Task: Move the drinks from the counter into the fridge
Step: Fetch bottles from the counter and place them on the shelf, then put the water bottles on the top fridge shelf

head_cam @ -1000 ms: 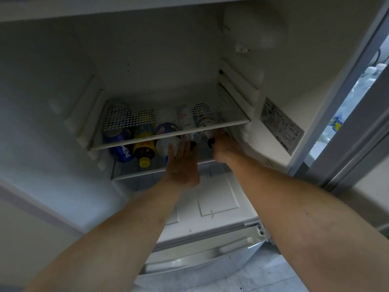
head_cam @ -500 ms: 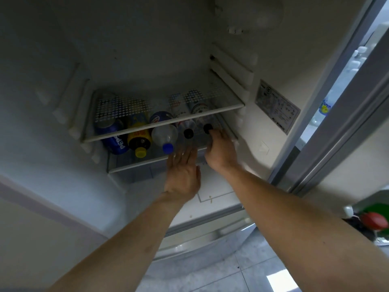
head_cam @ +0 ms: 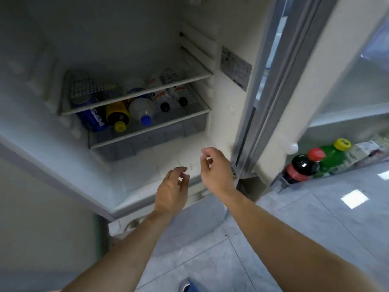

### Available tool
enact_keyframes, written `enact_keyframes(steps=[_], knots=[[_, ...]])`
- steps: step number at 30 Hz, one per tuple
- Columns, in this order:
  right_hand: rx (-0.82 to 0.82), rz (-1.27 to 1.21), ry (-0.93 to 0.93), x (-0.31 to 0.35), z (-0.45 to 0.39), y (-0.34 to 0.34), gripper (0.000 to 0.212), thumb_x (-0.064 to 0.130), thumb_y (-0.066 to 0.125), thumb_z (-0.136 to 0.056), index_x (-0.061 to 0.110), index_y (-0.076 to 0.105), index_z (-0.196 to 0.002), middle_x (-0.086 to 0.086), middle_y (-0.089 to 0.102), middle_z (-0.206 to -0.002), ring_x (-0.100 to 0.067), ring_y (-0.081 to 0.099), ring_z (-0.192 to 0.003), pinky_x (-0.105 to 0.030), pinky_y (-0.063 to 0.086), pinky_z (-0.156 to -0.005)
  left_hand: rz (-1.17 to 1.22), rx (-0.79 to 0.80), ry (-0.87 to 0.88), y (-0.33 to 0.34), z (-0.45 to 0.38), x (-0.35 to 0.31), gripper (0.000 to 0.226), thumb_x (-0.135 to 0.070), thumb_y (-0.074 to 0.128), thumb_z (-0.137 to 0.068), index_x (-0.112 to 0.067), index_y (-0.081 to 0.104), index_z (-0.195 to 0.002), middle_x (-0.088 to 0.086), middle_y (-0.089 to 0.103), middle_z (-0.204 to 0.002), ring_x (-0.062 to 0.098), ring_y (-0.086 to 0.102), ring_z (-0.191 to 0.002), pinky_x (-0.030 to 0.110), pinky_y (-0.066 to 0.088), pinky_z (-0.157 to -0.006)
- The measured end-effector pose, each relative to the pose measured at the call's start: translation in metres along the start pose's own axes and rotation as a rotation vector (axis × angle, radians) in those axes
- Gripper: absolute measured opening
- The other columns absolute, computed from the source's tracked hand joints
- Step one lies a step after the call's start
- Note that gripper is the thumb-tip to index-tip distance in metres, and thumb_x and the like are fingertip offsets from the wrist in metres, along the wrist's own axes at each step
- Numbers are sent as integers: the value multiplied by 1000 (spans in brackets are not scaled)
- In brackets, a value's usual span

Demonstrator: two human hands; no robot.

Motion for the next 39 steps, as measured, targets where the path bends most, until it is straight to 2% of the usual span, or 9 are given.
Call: enact_keyframes(steps=[4,7,13,17,22,24,27,33,39], knots=[[-44,-38,164,-61,81,-46,19,17,53,-98,11,64,-112,-6,68,-99,-24,64,-90,-36,52,-82,95,122,-156,45,66,5,22,-21,53,-100,-15,63,-118,0,67,-107,12,59,-85,20,42,-77],[-125,-14,356,-119,151,-90,19,21,53,-98,14,63,-113,-4,68,-104,-21,64,-94,-36,52,-85,148,306,-263,84,126,4,25,-25,51,-101,-12,61,-120,4,65,-108,18,60,-97,23,41,-82],[-344,-21,825,-231,322,-180,23,26,56,-97,15,66,-116,-5,71,-109,-23,64,-97,-26,43,-81,64,536,-339,132,240,-3,20,-28,53,-99,-19,63,-114,0,67,-105,17,61,-94,25,44,-81],[-412,-42,1089,-276,437,-217,24,25,55,-97,11,67,-112,-11,72,-108,-31,64,-102,-37,50,-88,19,658,-388,146,293,2,14,-31,53,-98,-25,61,-107,-2,68,-103,13,62,-91,28,47,-79],[-520,-113,1307,-292,548,-227,23,25,54,-98,10,67,-108,-10,69,-102,-31,63,-98,-34,48,-83,-136,844,-411,158,325,27,18,-35,54,-97,-22,64,-102,-1,69,-100,20,64,-89,36,52,-83],[-533,-195,1374,-291,579,-220,16,24,54,-96,13,65,-93,-7,63,-85,-29,60,-81,-35,49,-76,-193,946,-440,163,334,39,21,-35,53,-97,-18,64,-101,1,68,-99,24,63,-87,37,53,-82],[-523,-333,1476,-283,621,-204,27,20,51,-95,17,49,-68,-2,44,-66,-22,39,-60,-33,38,-61,-274,1071,-492,170,342,54,26,-36,50,-98,-13,63,-98,5,67,-98,27,61,-82,32,50,-71],[-588,-406,1670,-264,685,-182,18,21,52,-95,7,61,-88,-7,57,-75,-23,49,-68,-31,48,-61,-321,1152,-521,194,329,49,21,-29,51,-99,-11,61,-95,10,66,-101,26,58,-82,31,48,-70],[-644,-430,1743,-255,707,-169,19,21,52,-95,8,60,-83,-7,56,-75,-24,49,-68,-33,48,-63,-300,1185,-427,237,292,22,16,-26,53,-99,-12,61,-97,11,66,-102,31,63,-92,36,51,-76]])
Point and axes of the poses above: each hand's wrist, its own z-axis away from the middle knuckle, its own y-axis out of the palm, x = y × z, the point moved 8 cm from there along -z, towards the middle knuckle
